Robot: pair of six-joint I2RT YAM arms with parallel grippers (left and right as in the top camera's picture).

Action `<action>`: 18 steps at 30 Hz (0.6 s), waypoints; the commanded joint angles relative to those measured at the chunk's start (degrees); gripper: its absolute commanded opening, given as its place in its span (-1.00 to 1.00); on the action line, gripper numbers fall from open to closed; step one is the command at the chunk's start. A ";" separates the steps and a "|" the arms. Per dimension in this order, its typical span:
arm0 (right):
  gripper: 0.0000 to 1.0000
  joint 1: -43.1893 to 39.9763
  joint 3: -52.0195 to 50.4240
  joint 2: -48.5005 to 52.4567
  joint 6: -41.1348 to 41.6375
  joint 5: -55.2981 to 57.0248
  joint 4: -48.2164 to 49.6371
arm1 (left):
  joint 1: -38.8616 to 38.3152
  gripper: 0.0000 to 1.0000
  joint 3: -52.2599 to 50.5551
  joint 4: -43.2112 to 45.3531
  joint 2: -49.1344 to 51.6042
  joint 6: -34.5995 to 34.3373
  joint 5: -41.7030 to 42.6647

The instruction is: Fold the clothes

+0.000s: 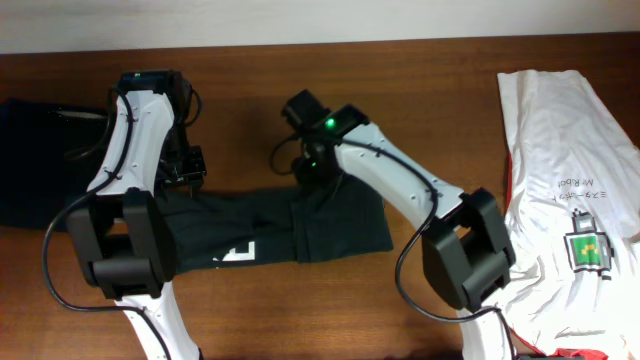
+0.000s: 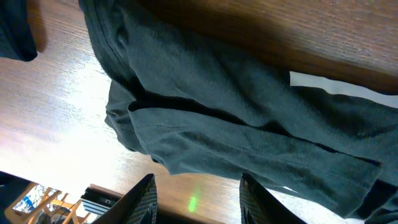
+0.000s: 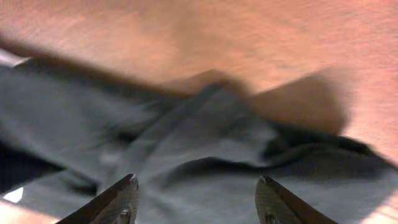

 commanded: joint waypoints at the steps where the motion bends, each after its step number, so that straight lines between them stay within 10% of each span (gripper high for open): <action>1: 0.30 -2.01 0.68 2.32 -0.13 1.92 0.20 | 0.13 -0.15 0.42 0.33 0.09 -0.39 -0.57; 18: 0.44 -2.12 0.63 8.07 -9.81 -4.68 5.11 | 0.13 -0.15 0.42 1.90 0.09 -0.37 0.72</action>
